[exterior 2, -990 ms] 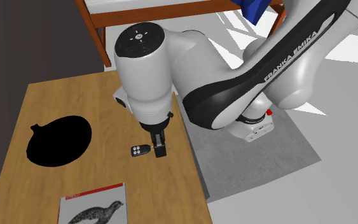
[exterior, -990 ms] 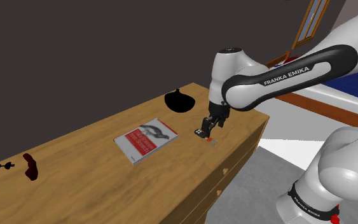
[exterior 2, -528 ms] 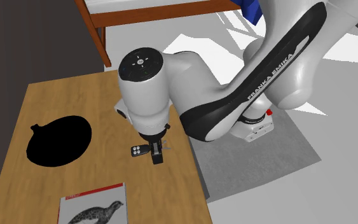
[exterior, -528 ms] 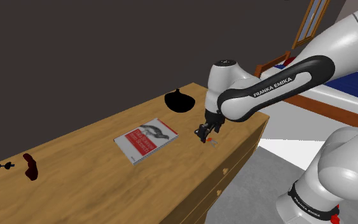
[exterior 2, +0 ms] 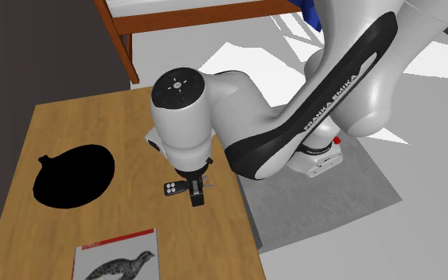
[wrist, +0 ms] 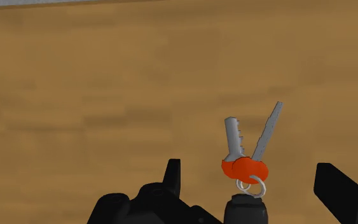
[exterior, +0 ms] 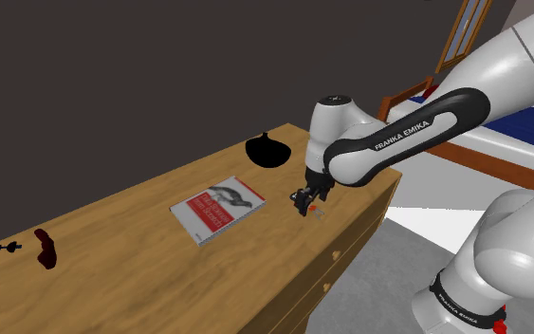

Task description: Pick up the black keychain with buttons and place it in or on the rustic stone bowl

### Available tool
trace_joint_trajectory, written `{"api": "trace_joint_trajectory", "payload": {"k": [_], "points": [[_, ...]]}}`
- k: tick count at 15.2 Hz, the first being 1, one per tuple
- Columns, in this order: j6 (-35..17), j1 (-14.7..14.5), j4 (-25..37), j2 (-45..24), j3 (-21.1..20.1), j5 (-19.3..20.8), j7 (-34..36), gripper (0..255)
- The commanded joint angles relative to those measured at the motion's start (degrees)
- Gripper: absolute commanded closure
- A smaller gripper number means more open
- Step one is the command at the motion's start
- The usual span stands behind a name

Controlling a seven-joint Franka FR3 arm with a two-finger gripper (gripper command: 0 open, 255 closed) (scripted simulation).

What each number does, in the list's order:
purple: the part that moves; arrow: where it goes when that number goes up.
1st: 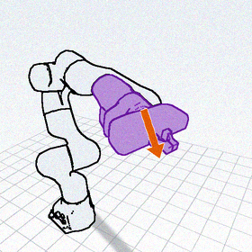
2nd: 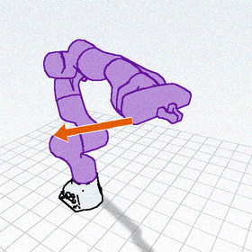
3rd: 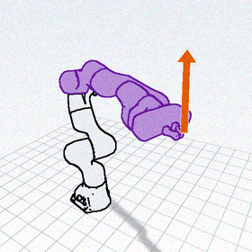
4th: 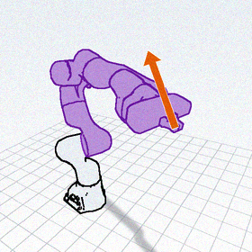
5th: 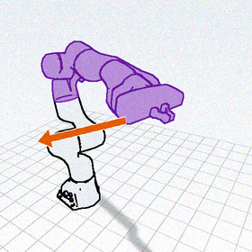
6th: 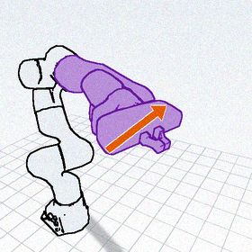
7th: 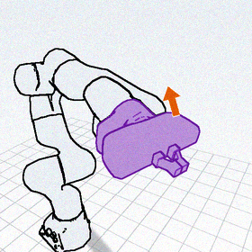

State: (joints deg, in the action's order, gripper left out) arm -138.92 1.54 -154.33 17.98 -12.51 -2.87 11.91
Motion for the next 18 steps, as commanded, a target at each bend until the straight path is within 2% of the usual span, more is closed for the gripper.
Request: {"api": "trace_joint_trajectory", "payload": {"k": [1,2,11,18], "points": [[0.0,0.0,0.0,0.0,0.0,0.0,0.0,0],[0.0,0.0,0.0,0.0,0.0,0.0,0.0,255],[0.0,0.0,0.0,0.0,0.0,0.0,0.0,255],[6.7,-0.3,2.5,4.2,0.6,-0.6,-0.7,255]]}}
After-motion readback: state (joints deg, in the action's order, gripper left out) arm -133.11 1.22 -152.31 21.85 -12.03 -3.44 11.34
